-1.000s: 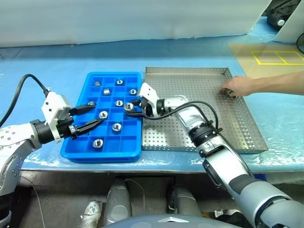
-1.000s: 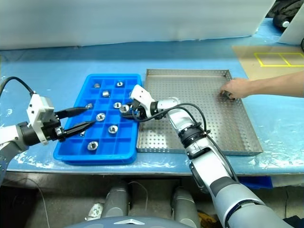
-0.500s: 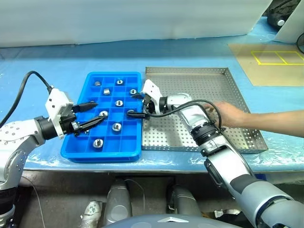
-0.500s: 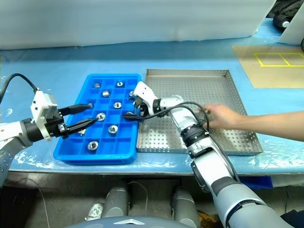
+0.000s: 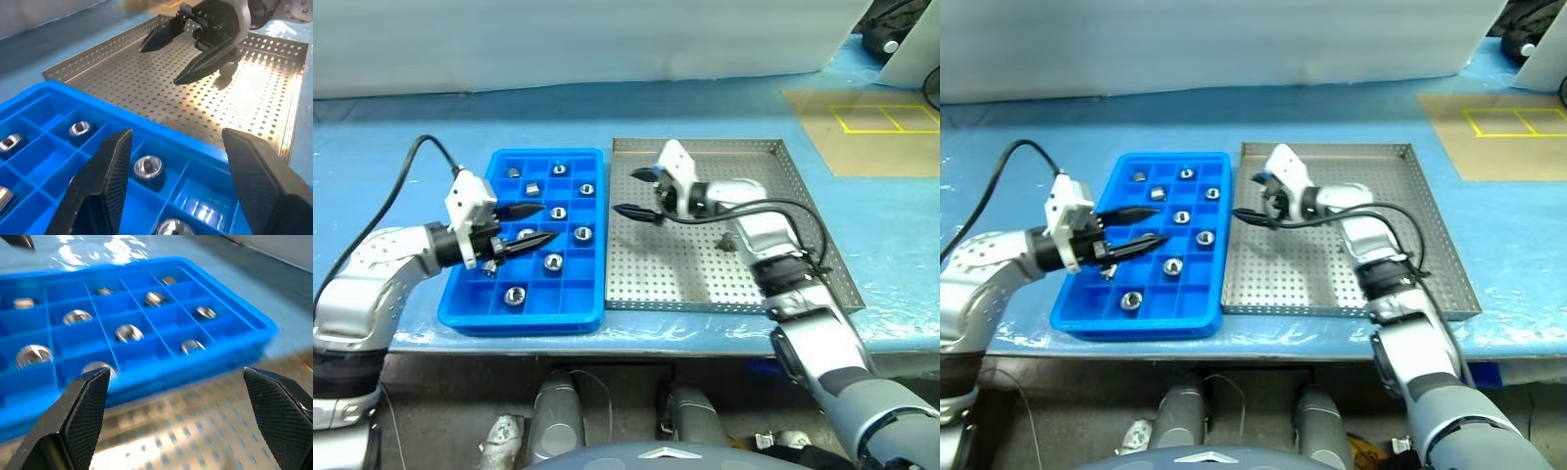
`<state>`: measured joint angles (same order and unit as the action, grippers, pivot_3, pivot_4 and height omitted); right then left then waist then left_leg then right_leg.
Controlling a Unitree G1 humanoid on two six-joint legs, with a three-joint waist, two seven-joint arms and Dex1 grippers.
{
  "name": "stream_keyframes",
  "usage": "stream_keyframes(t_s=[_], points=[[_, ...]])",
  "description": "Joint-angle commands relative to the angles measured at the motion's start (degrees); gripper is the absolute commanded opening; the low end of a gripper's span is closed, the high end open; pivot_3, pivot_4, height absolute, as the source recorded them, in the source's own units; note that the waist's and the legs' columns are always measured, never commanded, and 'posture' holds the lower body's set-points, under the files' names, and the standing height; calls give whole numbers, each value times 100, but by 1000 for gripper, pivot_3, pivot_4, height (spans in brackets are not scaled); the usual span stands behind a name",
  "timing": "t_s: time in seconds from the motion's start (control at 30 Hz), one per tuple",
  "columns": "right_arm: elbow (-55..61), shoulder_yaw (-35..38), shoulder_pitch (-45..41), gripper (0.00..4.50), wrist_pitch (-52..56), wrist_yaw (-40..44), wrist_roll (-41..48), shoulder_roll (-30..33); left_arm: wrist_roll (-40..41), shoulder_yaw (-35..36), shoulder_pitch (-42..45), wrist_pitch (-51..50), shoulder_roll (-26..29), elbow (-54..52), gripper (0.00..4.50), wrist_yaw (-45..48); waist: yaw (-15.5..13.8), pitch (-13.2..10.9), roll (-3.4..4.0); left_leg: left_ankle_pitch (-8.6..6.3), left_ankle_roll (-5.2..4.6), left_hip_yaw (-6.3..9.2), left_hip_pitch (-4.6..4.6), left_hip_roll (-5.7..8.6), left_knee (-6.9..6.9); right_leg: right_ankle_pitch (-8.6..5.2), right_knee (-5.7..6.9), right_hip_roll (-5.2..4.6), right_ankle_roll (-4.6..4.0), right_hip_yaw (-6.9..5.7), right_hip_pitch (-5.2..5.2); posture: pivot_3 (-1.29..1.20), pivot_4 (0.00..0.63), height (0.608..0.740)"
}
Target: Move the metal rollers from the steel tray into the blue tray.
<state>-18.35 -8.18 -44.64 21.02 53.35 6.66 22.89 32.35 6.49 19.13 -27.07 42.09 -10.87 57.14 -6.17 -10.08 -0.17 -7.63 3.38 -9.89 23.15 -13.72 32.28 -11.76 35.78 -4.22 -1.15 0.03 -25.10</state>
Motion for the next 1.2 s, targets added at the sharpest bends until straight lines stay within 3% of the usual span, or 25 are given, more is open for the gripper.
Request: stream_keyframes(t_s=[0.03, 0.23, 0.5, 0.83, 1.2], points=[[631, 471, 169, 4489, 318, -233, 144, 384, -130, -277, 362, 256, -165, 281, 3089, 237, 77, 0, 0, 0, 0, 0, 0, 1, 2, 1, 0, 0, 1, 4, 0, -147, 150, 740], [1422, 953, 701, 4489, 927, -571, 342, 813, -305, -810, 932, 432, -607, 844, 3089, 657, 374, 1, 1, 3, 4, -3, -15, -5, -3, 2, 7, 8, 2, 11, -3, -249, 150, 740], [1985, 1135, 1251, 4489, 1275, -891, 463, 973, -569, -1106, 1545, 756, -1007, 1706, 3089, 1092, 535, 1, 2, -1, -5, -9, -16, -2, 4, 4, 4, 6, 0, 18, -1, -314, 150, 740], [1070, 1053, 1757, 4489, 868, -915, 296, 1195, -645, -1065, 1335, 749, -1046, 1610, 3089, 1170, 532, 1, 2, -18, -34, -12, -19, -1, 11, 5, -4, 3, -2, 18, 10, -282, 150, 740], [354, 707, 1594, 4489, 349, -933, 26, 1095, -643, -952, 1100, 696, -935, 1426, 3089, 1053, 528, 1, 2, -20, -37, -13, -22, -2, 16, 6, -1, 2, -3, 17, 12, -245, 150, 740]])
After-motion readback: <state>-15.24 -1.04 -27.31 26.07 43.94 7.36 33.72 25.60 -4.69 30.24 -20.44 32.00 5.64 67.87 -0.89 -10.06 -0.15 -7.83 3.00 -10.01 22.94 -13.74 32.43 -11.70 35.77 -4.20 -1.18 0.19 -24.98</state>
